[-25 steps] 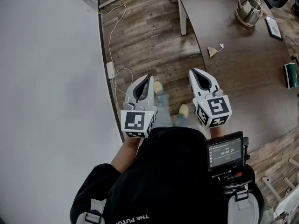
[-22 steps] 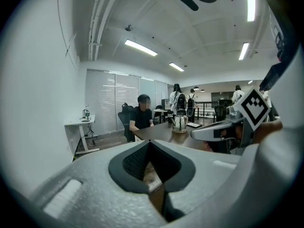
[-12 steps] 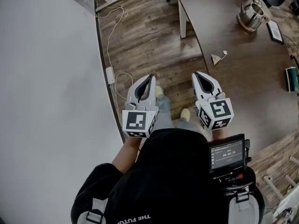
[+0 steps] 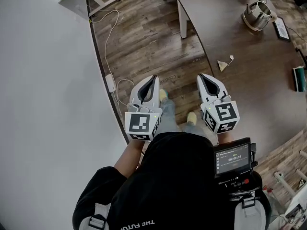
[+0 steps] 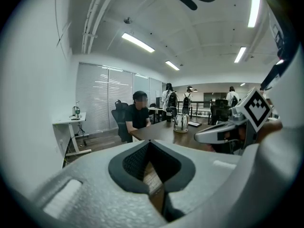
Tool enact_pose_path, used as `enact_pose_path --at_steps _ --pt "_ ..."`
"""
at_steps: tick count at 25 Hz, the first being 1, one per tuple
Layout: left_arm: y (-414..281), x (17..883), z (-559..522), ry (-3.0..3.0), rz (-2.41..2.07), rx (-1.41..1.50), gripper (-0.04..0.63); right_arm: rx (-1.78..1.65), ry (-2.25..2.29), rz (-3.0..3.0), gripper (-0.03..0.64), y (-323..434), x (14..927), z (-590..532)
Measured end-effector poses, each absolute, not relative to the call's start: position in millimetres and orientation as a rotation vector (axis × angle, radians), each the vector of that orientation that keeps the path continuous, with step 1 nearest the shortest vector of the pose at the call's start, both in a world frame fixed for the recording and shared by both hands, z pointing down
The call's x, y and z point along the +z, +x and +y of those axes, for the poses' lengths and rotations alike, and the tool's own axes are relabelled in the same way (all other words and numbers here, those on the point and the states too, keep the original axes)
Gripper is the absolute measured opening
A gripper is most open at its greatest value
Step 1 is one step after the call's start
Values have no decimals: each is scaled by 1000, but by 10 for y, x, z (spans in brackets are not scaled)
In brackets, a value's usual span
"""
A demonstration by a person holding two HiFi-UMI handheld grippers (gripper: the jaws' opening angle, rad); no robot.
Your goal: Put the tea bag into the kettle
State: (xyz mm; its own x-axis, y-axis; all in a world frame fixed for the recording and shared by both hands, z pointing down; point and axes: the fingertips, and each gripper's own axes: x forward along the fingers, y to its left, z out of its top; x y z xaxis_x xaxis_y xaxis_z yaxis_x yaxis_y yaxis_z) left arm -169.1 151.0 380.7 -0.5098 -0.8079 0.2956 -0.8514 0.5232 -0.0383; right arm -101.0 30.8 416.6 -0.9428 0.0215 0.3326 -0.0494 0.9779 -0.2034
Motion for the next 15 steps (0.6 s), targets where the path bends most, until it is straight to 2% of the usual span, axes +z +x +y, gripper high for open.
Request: enact_pose_path --at_steps 15 --pt "-2665 4126 876 1594 -2371 252 3 357 234 -2730 5 -1829 4482 -130"
